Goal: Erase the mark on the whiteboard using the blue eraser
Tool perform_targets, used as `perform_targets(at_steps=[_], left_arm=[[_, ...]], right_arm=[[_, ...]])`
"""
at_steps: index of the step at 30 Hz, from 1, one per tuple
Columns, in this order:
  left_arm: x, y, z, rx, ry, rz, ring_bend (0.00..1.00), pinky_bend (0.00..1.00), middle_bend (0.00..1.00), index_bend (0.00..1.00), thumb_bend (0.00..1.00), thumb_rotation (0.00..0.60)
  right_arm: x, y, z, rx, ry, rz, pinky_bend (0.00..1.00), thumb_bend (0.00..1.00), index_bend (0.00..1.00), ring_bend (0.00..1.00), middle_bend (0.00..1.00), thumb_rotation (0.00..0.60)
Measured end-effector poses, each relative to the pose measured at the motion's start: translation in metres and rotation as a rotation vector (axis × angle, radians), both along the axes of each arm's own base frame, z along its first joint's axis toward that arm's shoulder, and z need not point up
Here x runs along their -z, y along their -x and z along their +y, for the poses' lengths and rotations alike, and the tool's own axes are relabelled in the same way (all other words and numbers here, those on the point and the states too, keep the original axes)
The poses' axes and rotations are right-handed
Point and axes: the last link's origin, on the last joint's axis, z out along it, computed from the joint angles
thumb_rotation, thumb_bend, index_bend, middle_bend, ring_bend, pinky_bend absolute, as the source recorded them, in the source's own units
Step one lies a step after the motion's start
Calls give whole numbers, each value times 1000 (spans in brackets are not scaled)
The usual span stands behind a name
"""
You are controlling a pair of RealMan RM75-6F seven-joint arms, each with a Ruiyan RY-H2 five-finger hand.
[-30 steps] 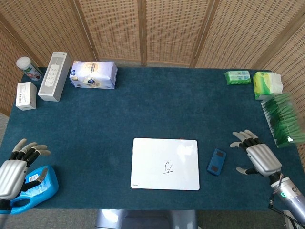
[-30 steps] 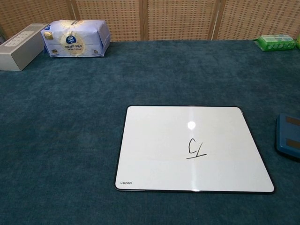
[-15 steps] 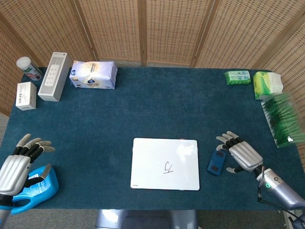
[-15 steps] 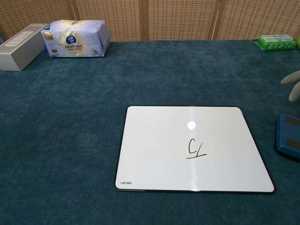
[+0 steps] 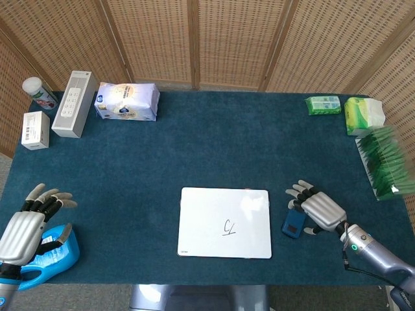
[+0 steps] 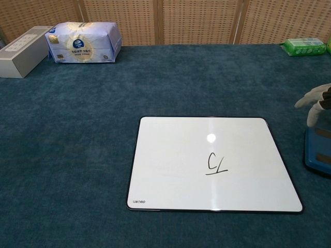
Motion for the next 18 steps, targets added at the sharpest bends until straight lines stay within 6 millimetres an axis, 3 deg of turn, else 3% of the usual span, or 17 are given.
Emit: perform_targets(at_steps=[18], left_arm=[[0, -5, -2, 1, -11, 10, 189, 27, 282, 338, 497, 600]], right_arm=[[8, 10, -8, -29, -27, 44, 0, 13, 347, 0, 155, 600]])
